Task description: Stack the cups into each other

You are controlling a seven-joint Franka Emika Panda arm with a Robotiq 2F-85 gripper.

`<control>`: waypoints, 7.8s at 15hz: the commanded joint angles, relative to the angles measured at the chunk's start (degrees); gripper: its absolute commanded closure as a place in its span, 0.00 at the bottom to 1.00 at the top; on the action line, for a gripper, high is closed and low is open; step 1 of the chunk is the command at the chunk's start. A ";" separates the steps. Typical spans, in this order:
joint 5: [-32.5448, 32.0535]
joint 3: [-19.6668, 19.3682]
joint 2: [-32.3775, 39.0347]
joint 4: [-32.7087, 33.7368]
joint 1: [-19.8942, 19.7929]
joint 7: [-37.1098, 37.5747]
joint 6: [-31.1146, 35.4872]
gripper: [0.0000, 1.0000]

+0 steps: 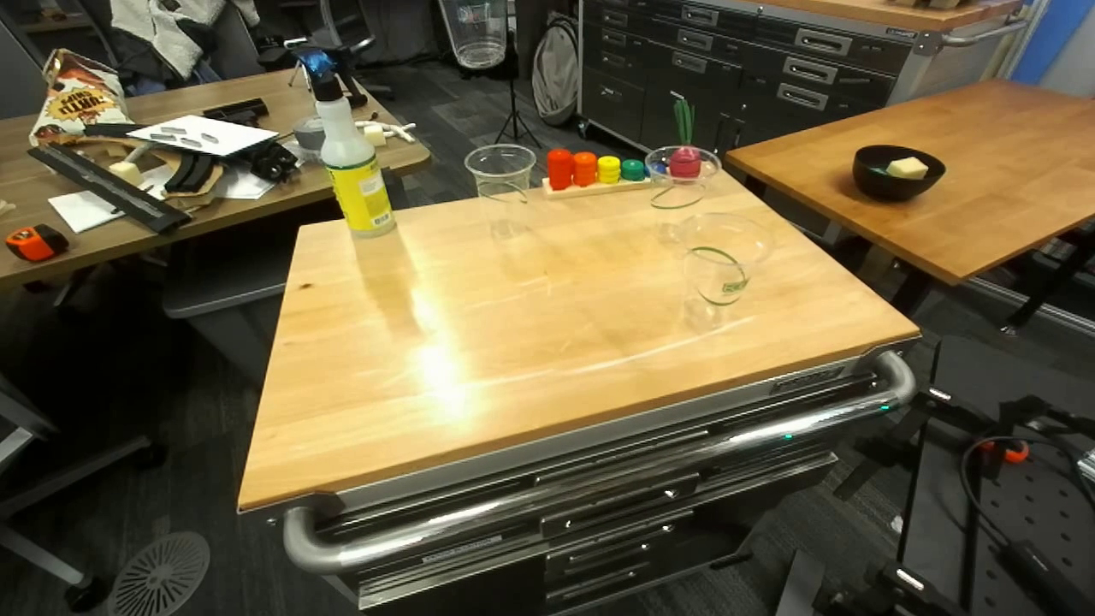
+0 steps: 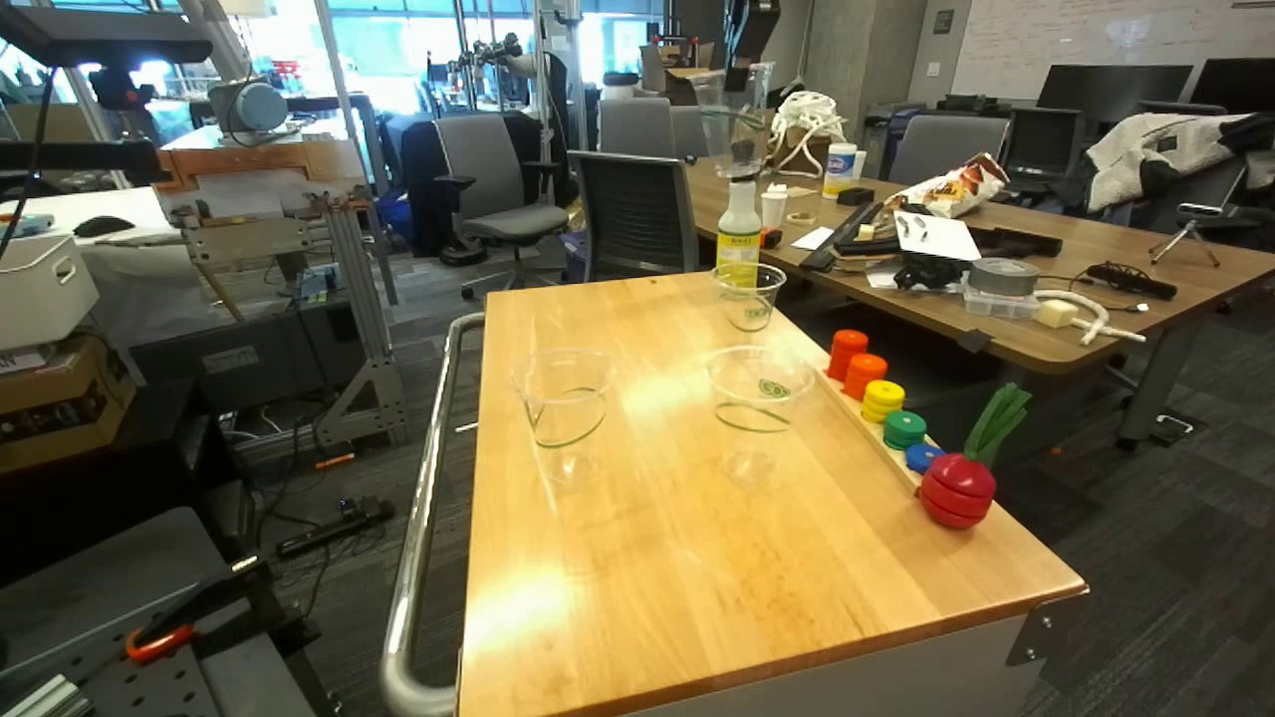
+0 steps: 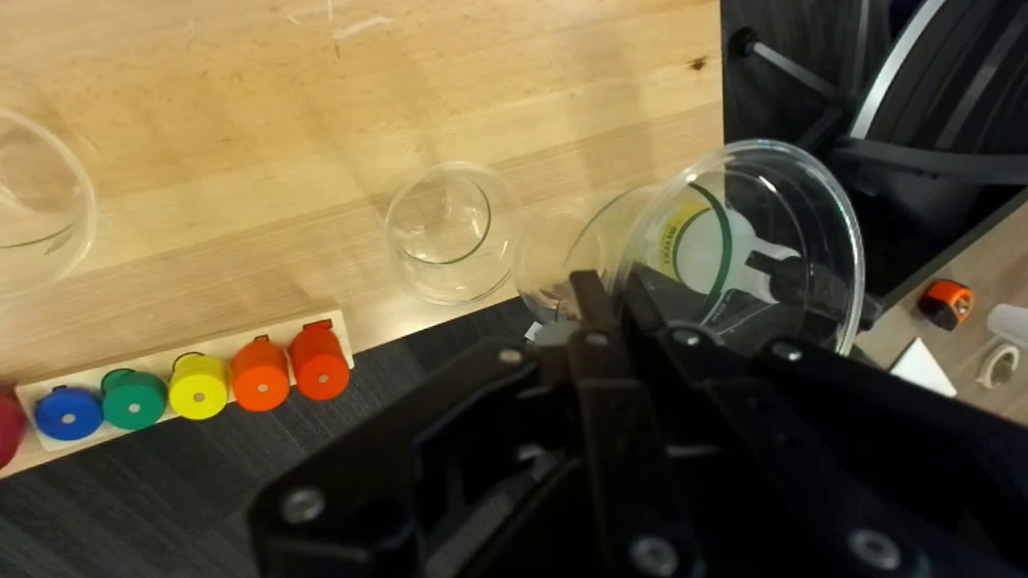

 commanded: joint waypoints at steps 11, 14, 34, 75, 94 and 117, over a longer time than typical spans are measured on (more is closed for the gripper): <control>0.76 0.36 15.83 13.21 -2.51 4.13 -4.28 0.98; 1.02 0.59 14.94 11.66 -2.73 3.62 -5.80 0.98; -1.61 0.08 18.02 9.56 -1.96 0.32 -3.44 0.53; -7.89 -0.21 24.99 16.32 1.86 12.35 -7.78 0.98; 5.82 -4.66 -16.13 -18.07 -6.19 12.76 -6.11 0.98; 3.26 -7.79 -25.51 -46.82 -7.45 9.93 18.36 0.98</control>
